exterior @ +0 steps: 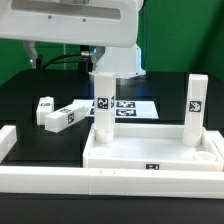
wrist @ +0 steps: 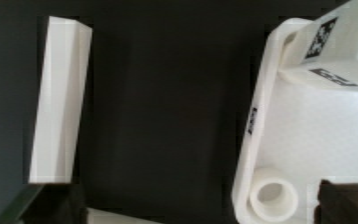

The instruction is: Assemble desk

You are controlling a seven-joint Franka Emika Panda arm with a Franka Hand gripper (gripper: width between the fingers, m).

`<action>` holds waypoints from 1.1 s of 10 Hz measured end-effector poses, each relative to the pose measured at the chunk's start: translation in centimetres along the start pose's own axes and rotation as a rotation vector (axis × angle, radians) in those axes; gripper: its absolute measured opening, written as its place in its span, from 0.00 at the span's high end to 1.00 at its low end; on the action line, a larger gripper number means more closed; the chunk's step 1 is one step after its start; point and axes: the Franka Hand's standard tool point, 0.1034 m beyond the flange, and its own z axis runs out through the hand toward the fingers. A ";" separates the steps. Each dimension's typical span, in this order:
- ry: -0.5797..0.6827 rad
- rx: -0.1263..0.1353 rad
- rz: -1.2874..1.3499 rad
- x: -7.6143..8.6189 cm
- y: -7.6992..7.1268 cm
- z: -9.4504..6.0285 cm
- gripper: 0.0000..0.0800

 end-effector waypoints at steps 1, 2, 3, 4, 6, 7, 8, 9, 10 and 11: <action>0.002 0.046 0.072 -0.8 1.5 0.7 0.19; 0.018 0.040 0.093 -1.1 2.4 1.6 0.19; 0.027 0.037 0.084 -1.5 2.7 2.7 0.19; 0.047 0.026 0.081 -1.3 2.7 3.1 0.19; 0.046 0.027 0.080 -1.2 2.6 3.0 0.19; 0.041 0.028 0.083 -1.3 2.7 3.2 0.19; 0.003 0.050 0.121 -1.8 3.7 4.1 0.19; -0.047 0.130 0.233 -3.0 4.9 5.7 0.19; -0.067 0.144 0.268 -3.7 5.7 6.7 0.19; -0.074 0.162 0.290 -4.2 5.6 7.5 0.19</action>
Offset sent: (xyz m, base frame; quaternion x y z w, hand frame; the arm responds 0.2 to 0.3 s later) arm -0.0018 -0.0084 -0.0243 -0.0596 0.0771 -0.0417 0.9944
